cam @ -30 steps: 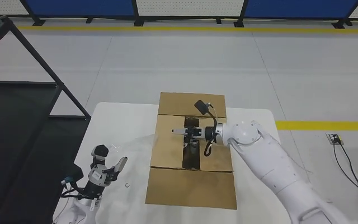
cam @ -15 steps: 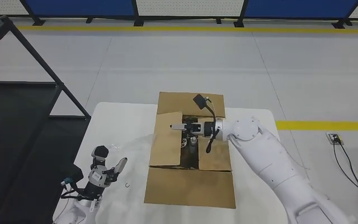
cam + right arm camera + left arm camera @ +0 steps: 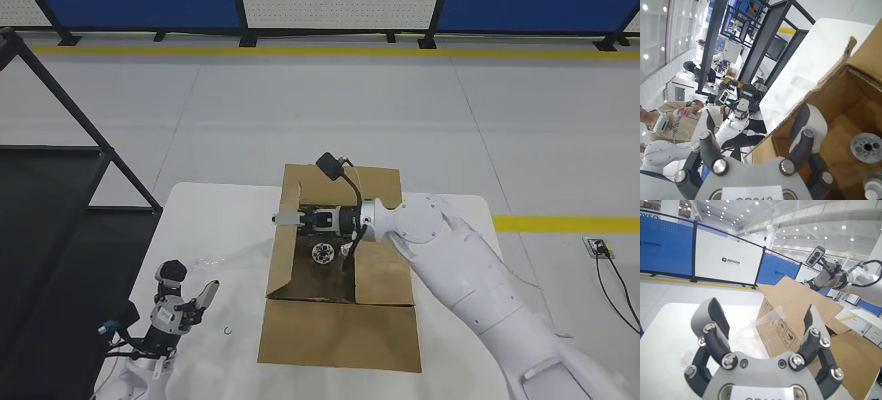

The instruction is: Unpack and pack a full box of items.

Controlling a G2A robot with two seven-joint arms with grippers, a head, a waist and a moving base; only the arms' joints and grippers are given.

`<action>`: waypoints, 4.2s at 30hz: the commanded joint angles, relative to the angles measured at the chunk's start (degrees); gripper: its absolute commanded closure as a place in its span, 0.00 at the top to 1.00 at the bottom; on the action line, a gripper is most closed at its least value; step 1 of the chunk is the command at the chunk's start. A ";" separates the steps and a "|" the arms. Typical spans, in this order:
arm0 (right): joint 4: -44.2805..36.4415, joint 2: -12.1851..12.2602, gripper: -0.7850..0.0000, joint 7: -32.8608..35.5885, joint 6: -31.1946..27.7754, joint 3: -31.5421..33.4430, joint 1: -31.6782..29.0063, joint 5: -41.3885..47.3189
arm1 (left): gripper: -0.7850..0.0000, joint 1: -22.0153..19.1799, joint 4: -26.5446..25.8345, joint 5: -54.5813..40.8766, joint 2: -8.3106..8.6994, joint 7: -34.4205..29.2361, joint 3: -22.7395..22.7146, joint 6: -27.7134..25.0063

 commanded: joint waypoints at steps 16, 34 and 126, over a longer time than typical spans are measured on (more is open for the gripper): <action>13.58 -12.90 1.00 -9.50 2.41 -13.56 8.20 -0.32 | 1.00 4.33 -3.70 0.76 0.05 3.10 -2.89 -2.82; 28.65 -17.79 1.00 -7.82 -12.69 -11.74 10.95 0.63 | 1.00 -3.00 2.07 2.30 -0.96 -3.49 1.61 7.43; -8.74 1.06 1.00 -10.08 -24.39 11.03 -10.96 -22.95 | 1.00 2.42 -6.31 2.18 -0.81 -8.75 -3.44 5.86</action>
